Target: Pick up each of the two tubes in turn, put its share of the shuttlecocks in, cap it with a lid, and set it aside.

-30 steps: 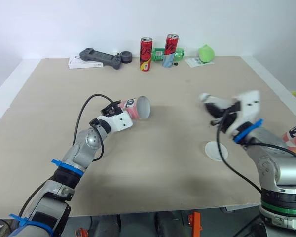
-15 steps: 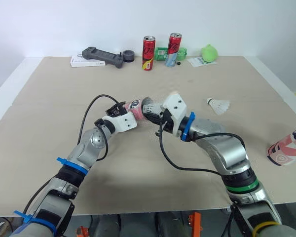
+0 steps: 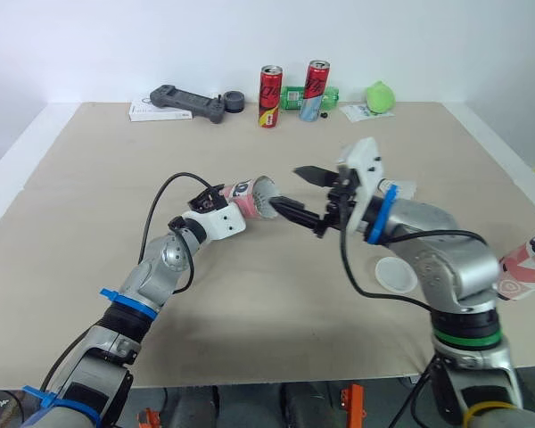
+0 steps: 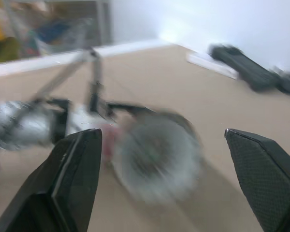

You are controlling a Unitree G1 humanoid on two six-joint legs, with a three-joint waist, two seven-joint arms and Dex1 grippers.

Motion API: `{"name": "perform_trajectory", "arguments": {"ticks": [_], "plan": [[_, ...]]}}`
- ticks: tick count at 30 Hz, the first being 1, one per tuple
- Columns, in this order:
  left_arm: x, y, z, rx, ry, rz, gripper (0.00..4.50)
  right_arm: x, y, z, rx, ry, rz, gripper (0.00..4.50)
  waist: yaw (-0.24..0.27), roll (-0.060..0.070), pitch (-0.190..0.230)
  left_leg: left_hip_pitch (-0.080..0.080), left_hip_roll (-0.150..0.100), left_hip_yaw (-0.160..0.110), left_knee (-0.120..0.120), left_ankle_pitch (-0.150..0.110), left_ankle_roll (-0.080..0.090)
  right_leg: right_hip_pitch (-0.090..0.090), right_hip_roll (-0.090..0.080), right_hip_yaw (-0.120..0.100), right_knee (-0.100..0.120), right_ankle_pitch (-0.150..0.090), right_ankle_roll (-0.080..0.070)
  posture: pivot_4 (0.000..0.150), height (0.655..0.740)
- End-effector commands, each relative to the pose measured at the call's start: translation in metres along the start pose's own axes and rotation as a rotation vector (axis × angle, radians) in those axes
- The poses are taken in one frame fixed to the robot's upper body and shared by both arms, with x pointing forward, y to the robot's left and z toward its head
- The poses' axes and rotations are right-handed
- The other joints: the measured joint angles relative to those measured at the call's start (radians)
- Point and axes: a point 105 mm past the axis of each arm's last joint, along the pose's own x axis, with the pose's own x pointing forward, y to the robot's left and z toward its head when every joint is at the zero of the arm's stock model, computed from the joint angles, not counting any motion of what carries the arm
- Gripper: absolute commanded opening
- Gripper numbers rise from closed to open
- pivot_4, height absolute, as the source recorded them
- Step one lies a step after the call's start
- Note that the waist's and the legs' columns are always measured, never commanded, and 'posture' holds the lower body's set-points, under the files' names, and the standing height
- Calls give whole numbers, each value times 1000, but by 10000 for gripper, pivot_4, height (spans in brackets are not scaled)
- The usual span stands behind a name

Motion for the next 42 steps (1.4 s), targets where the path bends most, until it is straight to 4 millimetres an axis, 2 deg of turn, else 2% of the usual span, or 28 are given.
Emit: {"name": "perform_trajectory", "arguments": {"ticks": [1, 9, 14, 16, 26, 30, 32, 37, 38, 40, 41, 42], "plan": [[1, 13, 8, 3, -35, 50, 29843, -18, -29, 1, -27, 19, -159, 44036, -2, 0, 0, 0, 0, 1, 0, 0, 0, 0, 0, 0, 0, 0, 0, 1500, 7400], [2, 13, 7, -2, -32, 53, 29843, -66, -81, -54, 41, 171, -586, 44036, -4, 0, 0, 0, 0, 0, -1, 0, 0, 0, 0, 0, 0, 0, 0, 1500, 7400], [2, 10, 7, -3, -35, 46, 29843, -85, -108, -65, 74, 183, -780, 44036, -4, 0, 0, 0, 0, 1, 0, 1, 1, -1, 0, 1, 0, 1, 1, 1500, 7400], [2, 10, 8, -3, -36, 45, 29843, -85, -117, -71, 102, 180, -828, 44036, -6, 0, 0, 1, 0, 1, 0, 2, 1, 0, 0, 1, 0, 1, 2, 1500, 7400], [2, 15, 10, 7, -40, 55, 29843, -45, -157, -93, 156, 179, -913, 44036, -7, 0, 0, 2, 0, 3, -1, 5, 4, 0, 0, 1, 0, 3, 5, 1500, 7400], [0, 18, 8, 12, -33, 66, 29843, -37, -167, -98, 173, 187, -966, 44036, -7, 0, 0, 2, 0, 2, -1, 5, 4, 0, 0, 1, 0, 5, 1, 1500, 7400], [-1, 20, 8, 13, -30, 72, 29843, -36, -171, -101, 182, 188, -990, 38936, -7, 0, 0, 1, 0, 2, -2, 5, 4, -1, 0, 1, 0, 5, 1, 1500, 7400], [-4, 19, 7, 10, -22, 77, 29843, -40, -177, -106, 186, 184, -1035, 17041, -7, 0, 0, 1, -1, 2, -3, 5, 4, -1, 0, 1, -1, 5, 0, 1500, 7400], [-4, 19, 7, 10, -21, 77, 29843, -41, -178, -107, 184, 185, -1037, 10804, -7, 0, 0, 1, -1, 2, -3, 5, 4, -1, 0, 2, -1, 5, 0, 1500, 7400], [-5, 18, 7, 9, -19, 76, 29843, -42, -178, -107, 180, 183, -1040, 3438, -7, 0, 0, 1, -1, 2, -3, 5, 4, -1, 0, 2, -1, 5, 0, 1500, 7400], [-5, 18, 7, 9, -18, 76, 29843, -42, -178, -107, 174, 183, -1037, 1218, -7, 0, 0, 1, -1, 2, -3, 5, 4, -1, 0, 2, -1, 5, 0, 1500, 7400], [-4, 18, 7, 8, -18, 76, 29843, -42, -178, -105, 169, 175, -1029, 1218, -7, 0, 0, 1, -1, 2, -3, 5, 4, -1, 0, 2, -1, 5, 0, 1500, 7400]]}}
